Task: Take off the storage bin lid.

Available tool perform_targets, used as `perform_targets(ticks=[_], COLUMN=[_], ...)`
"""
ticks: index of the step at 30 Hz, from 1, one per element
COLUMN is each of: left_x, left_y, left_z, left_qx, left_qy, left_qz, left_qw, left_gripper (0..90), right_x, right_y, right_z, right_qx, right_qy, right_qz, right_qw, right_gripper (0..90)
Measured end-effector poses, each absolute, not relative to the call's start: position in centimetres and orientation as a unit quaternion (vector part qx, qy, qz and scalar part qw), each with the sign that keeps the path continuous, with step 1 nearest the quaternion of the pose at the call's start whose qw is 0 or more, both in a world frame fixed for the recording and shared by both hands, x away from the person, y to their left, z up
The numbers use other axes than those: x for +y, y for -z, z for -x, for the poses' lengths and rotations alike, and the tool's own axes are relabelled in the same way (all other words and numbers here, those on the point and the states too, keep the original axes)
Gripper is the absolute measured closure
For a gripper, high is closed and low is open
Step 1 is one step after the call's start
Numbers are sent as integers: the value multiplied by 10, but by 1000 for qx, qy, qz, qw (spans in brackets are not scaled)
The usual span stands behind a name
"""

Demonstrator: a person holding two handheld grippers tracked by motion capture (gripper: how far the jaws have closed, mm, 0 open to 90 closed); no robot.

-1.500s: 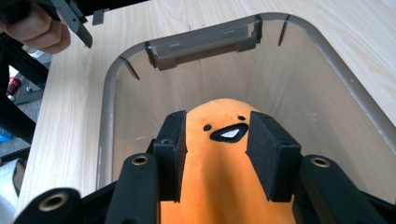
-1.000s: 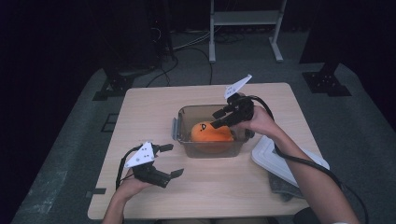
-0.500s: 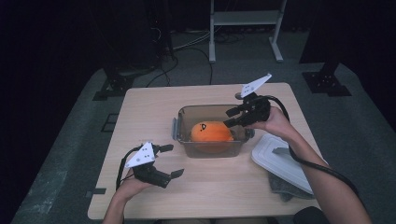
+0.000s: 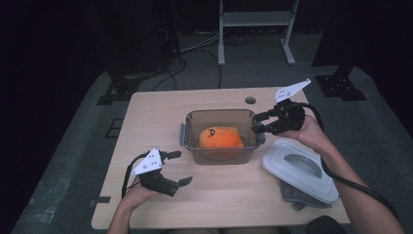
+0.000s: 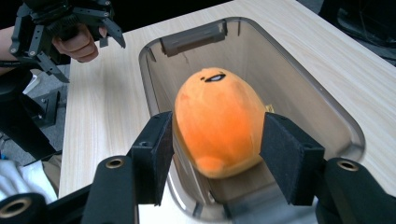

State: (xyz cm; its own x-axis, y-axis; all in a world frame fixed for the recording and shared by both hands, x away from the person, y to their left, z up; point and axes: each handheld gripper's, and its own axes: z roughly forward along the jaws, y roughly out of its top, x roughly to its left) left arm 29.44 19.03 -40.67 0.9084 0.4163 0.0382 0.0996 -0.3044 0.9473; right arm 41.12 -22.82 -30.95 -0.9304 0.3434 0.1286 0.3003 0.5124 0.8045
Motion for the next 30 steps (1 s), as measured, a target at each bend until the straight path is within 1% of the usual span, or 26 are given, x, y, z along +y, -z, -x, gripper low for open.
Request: perform_targets(ticks=[13,30], left_x=[188,188], left_y=[407,407], left_z=[-294,-294], left_qx=[161,162], left_qy=[-139,-140], left_qz=[-797,-797], left_qw=[565,565], left_gripper=[78,78], right_x=[-269,-325], right_y=[322,357], right_z=[-390,-366], right_qx=[857,837], right_qy=[-467,-475], right_qz=[-214,-269], right_qw=[34,48], right_gripper=[403,376])
